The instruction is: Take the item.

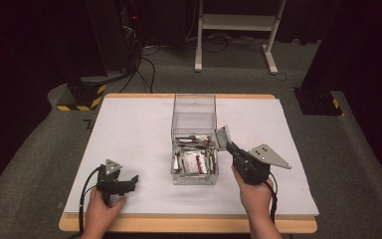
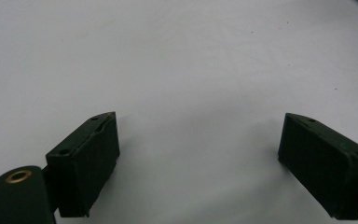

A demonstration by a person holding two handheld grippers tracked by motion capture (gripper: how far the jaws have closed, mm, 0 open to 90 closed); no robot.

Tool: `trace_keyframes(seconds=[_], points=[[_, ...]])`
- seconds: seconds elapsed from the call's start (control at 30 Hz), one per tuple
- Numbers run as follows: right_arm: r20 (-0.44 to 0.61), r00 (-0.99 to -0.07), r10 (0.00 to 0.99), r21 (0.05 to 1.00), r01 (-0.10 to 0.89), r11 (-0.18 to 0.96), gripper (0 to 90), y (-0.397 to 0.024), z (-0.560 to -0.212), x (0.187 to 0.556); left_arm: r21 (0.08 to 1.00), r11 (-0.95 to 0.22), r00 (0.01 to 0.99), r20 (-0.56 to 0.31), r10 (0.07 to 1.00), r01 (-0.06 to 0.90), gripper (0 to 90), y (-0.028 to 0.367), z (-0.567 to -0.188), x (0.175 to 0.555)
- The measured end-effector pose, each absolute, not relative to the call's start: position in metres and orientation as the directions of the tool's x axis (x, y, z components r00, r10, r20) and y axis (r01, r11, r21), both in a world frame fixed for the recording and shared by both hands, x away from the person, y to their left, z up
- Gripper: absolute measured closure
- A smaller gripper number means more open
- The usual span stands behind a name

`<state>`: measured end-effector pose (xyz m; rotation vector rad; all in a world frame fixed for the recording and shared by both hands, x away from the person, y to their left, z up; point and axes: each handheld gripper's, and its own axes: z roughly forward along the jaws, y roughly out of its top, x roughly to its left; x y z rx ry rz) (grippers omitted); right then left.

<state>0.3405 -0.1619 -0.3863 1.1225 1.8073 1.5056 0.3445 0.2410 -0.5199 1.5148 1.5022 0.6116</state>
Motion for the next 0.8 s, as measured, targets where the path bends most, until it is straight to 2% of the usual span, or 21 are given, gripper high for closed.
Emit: trace_keyframes(seconds=[0.8], points=[[0.098, -0.395, 0.913, 0.947, 0.318, 0.036, 89.5, -0.192, -0.41, 0.372, 0.843, 0.129, 0.144, -0.237, 0.961, 0.522, 12.5, 0.241, -0.52, 0.344]])
